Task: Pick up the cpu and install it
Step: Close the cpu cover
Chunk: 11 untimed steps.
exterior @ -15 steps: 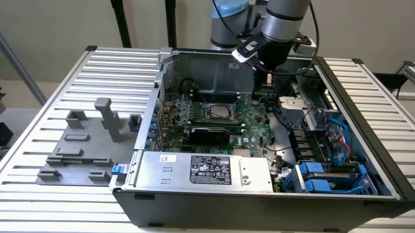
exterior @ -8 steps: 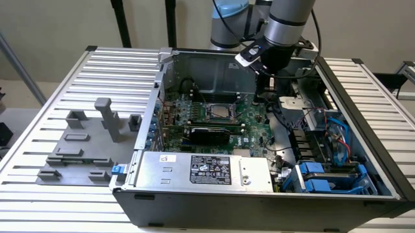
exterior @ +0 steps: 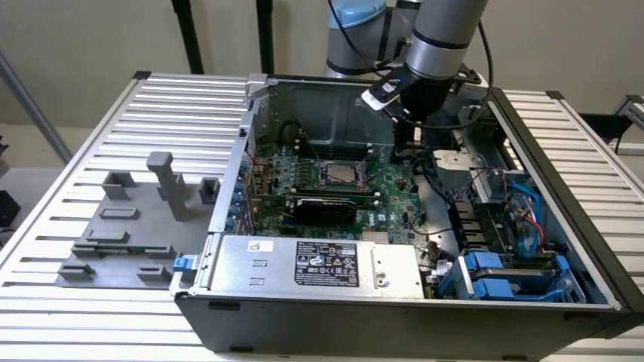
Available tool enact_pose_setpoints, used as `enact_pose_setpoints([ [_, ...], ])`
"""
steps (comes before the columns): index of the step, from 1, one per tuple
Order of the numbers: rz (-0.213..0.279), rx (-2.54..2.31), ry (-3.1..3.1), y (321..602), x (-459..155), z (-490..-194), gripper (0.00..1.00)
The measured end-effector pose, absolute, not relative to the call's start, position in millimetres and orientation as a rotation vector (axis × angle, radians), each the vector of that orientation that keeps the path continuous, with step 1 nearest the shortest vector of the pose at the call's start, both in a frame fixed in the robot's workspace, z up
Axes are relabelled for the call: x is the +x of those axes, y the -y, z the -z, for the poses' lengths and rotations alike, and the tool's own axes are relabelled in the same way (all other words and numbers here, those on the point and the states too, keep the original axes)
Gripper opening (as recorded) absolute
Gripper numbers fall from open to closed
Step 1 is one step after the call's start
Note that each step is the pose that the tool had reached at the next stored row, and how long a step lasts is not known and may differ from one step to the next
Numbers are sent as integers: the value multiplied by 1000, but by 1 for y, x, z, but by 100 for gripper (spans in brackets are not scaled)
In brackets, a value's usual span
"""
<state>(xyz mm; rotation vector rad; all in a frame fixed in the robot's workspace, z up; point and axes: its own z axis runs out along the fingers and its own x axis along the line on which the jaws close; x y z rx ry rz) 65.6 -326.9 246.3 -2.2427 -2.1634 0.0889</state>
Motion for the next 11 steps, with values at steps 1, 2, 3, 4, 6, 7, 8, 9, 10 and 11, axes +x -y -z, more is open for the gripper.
enact_pose_setpoints([
  [1,-99,-2238,2159,327,65,-246,11],
  [2,-109,-2233,2154,327,64,-246,11],
  [3,-119,-2228,2150,327,63,-246,11],
  [4,-129,-2223,2145,327,62,-246,11],
  [6,-144,-2214,2138,327,59,-246,11],
  [7,-151,-2211,2135,327,57,-246,11],
  [8,-158,-2207,2132,327,55,-246,11],
  [9,-163,-2204,2130,327,53,-246,11],
  [10,-168,-2202,2128,327,50,-246,11],
  [11,-174,-2199,2125,327,48,-246,11],
])
